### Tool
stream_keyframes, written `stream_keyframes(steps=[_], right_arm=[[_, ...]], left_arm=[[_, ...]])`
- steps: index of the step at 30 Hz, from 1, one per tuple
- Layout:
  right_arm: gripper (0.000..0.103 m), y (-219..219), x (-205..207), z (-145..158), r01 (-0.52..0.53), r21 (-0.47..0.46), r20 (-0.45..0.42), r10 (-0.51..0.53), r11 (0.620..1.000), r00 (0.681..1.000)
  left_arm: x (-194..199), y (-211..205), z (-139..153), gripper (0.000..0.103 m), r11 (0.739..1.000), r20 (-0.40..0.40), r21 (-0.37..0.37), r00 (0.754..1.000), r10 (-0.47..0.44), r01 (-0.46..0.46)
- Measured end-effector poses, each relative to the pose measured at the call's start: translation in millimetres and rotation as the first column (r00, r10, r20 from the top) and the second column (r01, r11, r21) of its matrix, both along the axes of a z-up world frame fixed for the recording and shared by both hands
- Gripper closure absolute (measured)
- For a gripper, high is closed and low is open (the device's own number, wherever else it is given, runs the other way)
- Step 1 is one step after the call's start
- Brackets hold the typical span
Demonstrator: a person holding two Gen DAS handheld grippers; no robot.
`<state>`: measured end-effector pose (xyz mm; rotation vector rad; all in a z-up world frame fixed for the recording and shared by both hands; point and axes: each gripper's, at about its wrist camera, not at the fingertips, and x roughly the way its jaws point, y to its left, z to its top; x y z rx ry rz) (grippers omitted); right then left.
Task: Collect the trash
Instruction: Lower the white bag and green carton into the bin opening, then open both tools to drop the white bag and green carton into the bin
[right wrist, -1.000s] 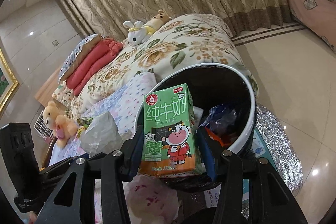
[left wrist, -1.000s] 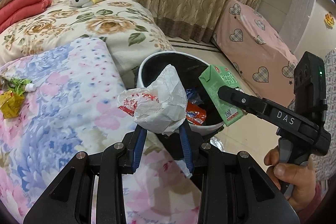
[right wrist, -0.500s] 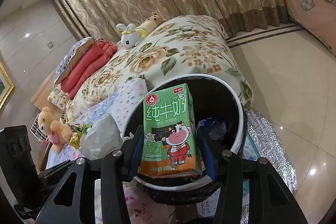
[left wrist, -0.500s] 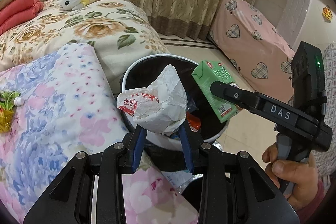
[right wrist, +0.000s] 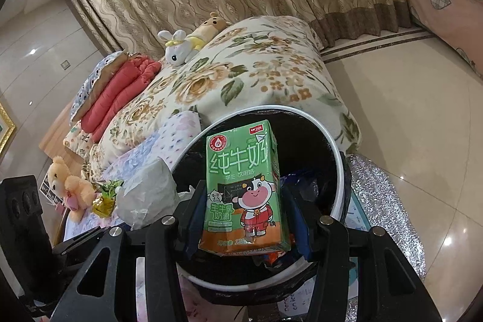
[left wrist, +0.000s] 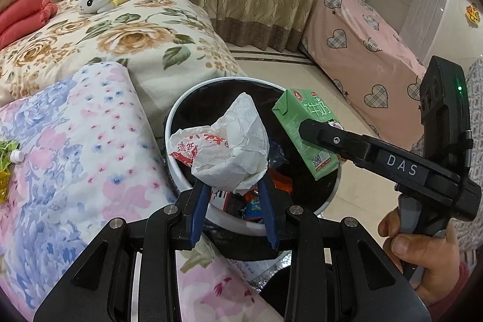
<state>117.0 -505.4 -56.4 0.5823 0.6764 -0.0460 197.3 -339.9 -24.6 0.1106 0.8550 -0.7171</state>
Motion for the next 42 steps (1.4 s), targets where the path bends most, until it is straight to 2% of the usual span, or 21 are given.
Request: stream_keyframes(steps=[26, 28, 30, 32, 37, 40, 42], right_arm=[[0.052, -4.5, 14.6, -5.1, 0.0, 0.003, -0.029, 0.0, 1.0, 1.0], [0.05, -4.3, 15.3, -5.4, 0.0, 0.006, -0.031, 0.0, 1.0, 1.0], [0.049, -3.9, 15.7, -5.4, 0.004, 0.013, -0.037, -0.003, 1.0, 0.999], [0.048, -2.8, 14.8, -4.0, 0.007, 0.016, -0.036, -0.007, 1.0, 0.999], [0.03, 1.5, 7.9, 3.0, 0.029, 0.026, -0.01, -0.028, 0.999, 1.0], [0.022, 8.9, 4.1, 7.2, 0.025, 0.043, 0.004, -0.025, 0.999, 1.0], [0.021, 16.3, 2.5, 10.3, 0.02, 0.039, 0.013, -0.02, 0.999, 1.0]], left_arm=[[15.7, -4.0, -6.4, 0.072, 1.0, -0.035, -0.001, 0.999, 0.006, -0.006], [15.8, -3.2, -5.4, 0.066, 1.0, -0.034, -0.003, 0.999, 0.009, -0.009], [15.6, -0.4, -3.9, 0.053, 1.0, -0.04, -0.014, 0.999, 0.016, -0.016], [14.5, 4.9, -1.8, 0.046, 0.999, -0.033, -0.03, 0.999, 0.03, -0.03], [7.9, 19.9, -2.8, 0.043, 0.997, -0.031, -0.045, 0.998, 0.054, -0.055], [4.3, 35.7, -5.5, 0.04, 0.994, -0.041, -0.062, 0.996, 0.082, -0.084], [1.9, 49.7, -7.7, 0.039, 0.991, -0.049, -0.073, 0.993, 0.105, -0.109]])
